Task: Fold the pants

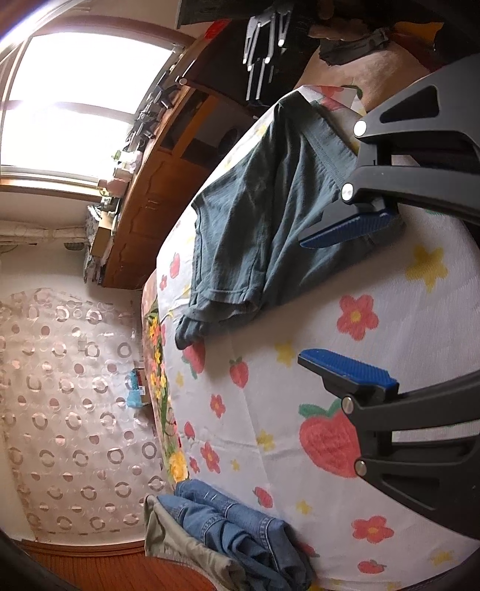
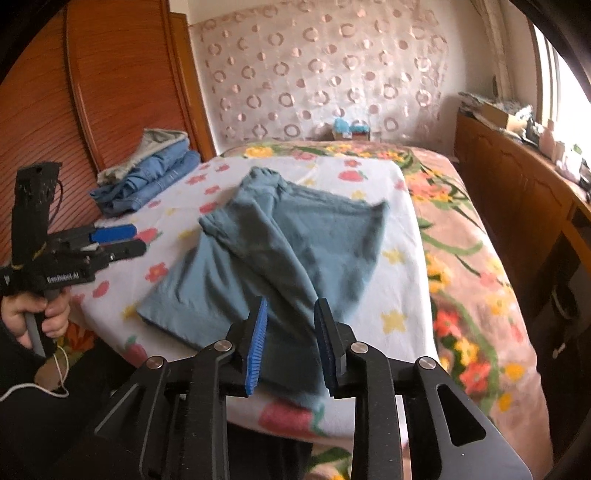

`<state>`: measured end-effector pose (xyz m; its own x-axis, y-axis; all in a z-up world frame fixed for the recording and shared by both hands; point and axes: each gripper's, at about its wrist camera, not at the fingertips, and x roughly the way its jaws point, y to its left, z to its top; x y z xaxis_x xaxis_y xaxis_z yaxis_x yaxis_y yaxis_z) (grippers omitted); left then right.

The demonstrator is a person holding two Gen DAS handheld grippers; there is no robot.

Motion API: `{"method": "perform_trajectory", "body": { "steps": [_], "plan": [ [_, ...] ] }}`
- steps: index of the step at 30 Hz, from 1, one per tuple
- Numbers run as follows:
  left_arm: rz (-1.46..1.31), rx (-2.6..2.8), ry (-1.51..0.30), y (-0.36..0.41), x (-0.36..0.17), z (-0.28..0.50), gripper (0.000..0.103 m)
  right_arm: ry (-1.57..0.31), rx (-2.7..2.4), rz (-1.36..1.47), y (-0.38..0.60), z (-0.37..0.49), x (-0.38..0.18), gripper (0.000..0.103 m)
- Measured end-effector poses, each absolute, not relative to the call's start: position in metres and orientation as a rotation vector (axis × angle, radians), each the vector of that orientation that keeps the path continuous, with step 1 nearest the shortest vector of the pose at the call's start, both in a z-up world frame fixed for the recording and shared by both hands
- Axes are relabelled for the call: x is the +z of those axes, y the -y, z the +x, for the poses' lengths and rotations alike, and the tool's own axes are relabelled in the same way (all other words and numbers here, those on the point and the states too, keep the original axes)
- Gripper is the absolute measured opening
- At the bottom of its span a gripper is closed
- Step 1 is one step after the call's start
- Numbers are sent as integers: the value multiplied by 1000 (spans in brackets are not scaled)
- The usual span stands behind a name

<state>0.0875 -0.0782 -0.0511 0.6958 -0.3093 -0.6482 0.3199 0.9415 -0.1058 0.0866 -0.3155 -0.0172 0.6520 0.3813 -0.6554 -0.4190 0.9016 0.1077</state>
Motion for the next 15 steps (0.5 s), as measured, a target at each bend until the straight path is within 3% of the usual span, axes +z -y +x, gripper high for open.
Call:
{"method": "perform_trajectory", "body": {
  "steps": [5, 8, 15],
  "plan": [
    [14, -331, -710, 71, -49, 90, 56, -715, 498, -86, 294, 104, -9, 27],
    [11, -324, -707, 67, -48, 91, 56, -720, 524, -96, 280, 117, -9, 38],
    [7, -307, -697, 60, -48, 92, 56, -744, 600, -128, 242, 146, -13, 38]
  ]
}}
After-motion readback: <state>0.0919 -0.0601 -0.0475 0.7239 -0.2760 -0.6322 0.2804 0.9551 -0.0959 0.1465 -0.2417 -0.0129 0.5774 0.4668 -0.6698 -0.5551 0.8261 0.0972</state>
